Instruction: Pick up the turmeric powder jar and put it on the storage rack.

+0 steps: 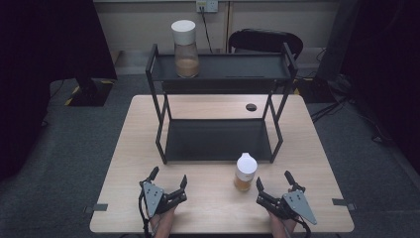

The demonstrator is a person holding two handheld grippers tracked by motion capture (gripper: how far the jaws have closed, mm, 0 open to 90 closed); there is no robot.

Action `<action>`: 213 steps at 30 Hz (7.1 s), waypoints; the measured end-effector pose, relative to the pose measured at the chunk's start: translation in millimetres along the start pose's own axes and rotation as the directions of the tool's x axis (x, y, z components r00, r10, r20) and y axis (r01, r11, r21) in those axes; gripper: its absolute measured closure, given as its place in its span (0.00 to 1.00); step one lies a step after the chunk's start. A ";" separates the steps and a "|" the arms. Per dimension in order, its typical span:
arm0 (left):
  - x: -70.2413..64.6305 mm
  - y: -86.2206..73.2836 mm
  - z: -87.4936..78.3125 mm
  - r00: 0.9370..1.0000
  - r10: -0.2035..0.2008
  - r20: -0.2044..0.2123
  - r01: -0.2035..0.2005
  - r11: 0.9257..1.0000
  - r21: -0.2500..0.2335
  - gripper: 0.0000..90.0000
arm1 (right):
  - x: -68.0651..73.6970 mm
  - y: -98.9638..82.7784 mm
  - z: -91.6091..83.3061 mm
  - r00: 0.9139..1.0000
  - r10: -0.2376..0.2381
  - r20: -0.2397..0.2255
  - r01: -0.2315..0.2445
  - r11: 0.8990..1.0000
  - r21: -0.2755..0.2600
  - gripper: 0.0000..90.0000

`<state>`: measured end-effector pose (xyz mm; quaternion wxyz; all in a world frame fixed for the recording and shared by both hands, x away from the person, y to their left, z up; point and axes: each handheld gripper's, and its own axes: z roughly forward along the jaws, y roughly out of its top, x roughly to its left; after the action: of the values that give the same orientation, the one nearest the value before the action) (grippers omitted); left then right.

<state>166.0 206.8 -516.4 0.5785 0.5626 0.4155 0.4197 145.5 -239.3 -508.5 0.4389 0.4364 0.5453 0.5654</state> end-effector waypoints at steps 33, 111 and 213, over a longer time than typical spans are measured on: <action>1.2 0.1 -0.1 1.000 0.001 0.007 -0.001 1.000 0.000 0.01 | 53.2 27.8 18.9 0.999 -0.006 -0.041 0.007 0.999 0.031 0.08; 2.2 0.1 -0.1 1.000 0.001 0.013 -0.001 1.000 0.000 0.01 | 63.5 45.2 39.4 0.999 -0.025 -0.036 0.030 0.988 0.150 0.33; 2.3 0.2 -0.2 1.000 0.002 0.013 -0.002 1.000 0.001 0.01 | 33.9 193.3 104.7 0.992 -0.044 -0.121 0.034 0.996 -0.083 0.33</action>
<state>166.5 209.0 -516.2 0.5805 0.5660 0.4113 0.4164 235.4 -185.7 -312.3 0.4327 0.3722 0.5563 0.6039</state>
